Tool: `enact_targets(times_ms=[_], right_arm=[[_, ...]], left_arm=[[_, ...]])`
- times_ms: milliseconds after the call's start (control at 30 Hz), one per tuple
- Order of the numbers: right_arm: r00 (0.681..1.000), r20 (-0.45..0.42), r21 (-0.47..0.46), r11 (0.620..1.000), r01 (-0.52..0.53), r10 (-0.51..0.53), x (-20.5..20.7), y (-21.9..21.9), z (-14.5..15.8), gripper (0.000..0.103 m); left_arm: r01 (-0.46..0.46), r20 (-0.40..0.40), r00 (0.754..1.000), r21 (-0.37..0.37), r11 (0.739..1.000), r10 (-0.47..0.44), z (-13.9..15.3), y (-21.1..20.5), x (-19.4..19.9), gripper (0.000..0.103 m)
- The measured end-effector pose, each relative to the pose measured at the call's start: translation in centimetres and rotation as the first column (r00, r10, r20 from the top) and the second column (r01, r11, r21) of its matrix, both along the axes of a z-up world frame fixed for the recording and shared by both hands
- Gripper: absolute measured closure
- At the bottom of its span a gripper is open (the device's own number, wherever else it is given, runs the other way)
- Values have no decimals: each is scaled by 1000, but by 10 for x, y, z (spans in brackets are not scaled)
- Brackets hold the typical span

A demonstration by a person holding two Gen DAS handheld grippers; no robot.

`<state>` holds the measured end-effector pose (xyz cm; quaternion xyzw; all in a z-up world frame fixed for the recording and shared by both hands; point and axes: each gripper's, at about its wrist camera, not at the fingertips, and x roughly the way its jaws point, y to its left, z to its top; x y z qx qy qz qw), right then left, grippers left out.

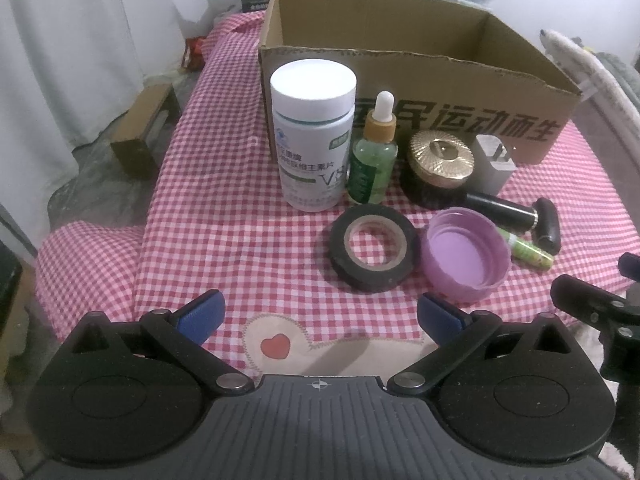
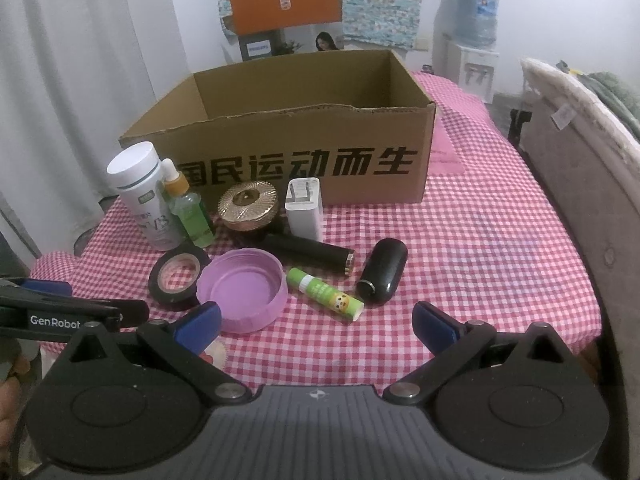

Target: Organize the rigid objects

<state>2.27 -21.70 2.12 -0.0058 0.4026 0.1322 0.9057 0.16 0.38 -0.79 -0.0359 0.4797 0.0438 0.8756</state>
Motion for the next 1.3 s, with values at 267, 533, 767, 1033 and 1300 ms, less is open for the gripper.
enact_targets(times_ms=[267,533,767,1033,1300], right_arm=[[1000,3,-2,1000,-8,8,0,1,0,0],[1000,0,0,1000,-10,10,0,2,0,0],[1000,-1,9,1000,-20,20,1,5,-1,0],[999,-9,17,999,-33,33,2,6,-3,0],[999,-13,22,999,-31,32,4,5,-2,0]], left_arm=[[-2,-3,1000,2,1000,2,-1,1,-1,0],[-4,-6,1000,7,1000,4,-1,1,-1,0],[-5,-12,1000,13,1000,5,-1,2,-1,0],[-7,-17,1000,16,1000,7,-1,1,2,0],[-5,-23,1000,18,1000,6,-1,1,3,0]])
